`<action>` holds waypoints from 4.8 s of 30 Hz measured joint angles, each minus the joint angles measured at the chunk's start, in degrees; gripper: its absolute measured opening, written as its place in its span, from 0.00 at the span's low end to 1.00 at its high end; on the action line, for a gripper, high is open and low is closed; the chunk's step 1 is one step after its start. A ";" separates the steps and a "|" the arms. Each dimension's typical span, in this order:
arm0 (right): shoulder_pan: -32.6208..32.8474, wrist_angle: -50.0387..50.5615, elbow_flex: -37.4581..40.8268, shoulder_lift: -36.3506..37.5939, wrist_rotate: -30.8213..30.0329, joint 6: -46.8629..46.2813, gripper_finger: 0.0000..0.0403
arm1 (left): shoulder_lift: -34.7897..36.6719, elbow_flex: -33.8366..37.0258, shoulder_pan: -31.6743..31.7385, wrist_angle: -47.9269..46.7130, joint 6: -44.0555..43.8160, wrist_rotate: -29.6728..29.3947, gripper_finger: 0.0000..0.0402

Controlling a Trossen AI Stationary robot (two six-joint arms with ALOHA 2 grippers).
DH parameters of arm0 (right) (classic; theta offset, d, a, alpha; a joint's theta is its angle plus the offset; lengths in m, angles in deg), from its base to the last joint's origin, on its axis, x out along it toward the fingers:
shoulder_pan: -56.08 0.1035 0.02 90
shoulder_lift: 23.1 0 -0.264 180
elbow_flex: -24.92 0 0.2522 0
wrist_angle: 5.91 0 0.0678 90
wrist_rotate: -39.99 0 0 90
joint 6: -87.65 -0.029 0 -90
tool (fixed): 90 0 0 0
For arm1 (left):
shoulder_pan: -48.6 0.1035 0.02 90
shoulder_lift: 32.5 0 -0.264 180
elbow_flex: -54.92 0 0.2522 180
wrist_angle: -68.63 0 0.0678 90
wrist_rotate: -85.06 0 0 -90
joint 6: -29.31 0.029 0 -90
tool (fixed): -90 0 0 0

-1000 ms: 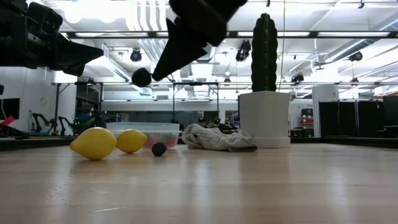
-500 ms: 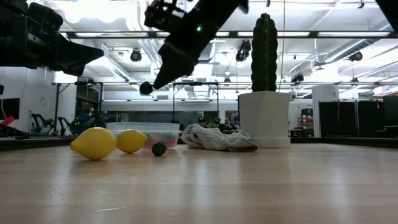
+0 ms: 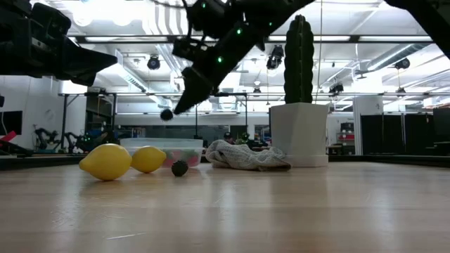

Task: Pick and placing Produce into tupperware
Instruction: Put the black cherry into the transparent container, then put the bottom yellow lemon into the transparent container

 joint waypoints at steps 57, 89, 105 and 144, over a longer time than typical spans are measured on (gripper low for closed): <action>1.81 9.00 0.06 1.85 15.46 -5.99 0.27 | -0.44 0.00 -0.01 -0.62 -0.16 0.09 0.00; 12.59 11.04 3.47 3.85 1.82 -10.58 0.46 | -0.37 0.00 0.00 -1.46 -0.04 0.02 0.00; 19.48 7.55 18.03 33.01 -1.56 -3.77 0.03 | -0.37 0.00 0.00 -1.49 -0.05 0.15 0.00; 19.27 -37.21 71.67 73.08 -6.92 3.76 0.02 | -2.75 -1.68 -0.04 34.85 6.83 19.54 0.00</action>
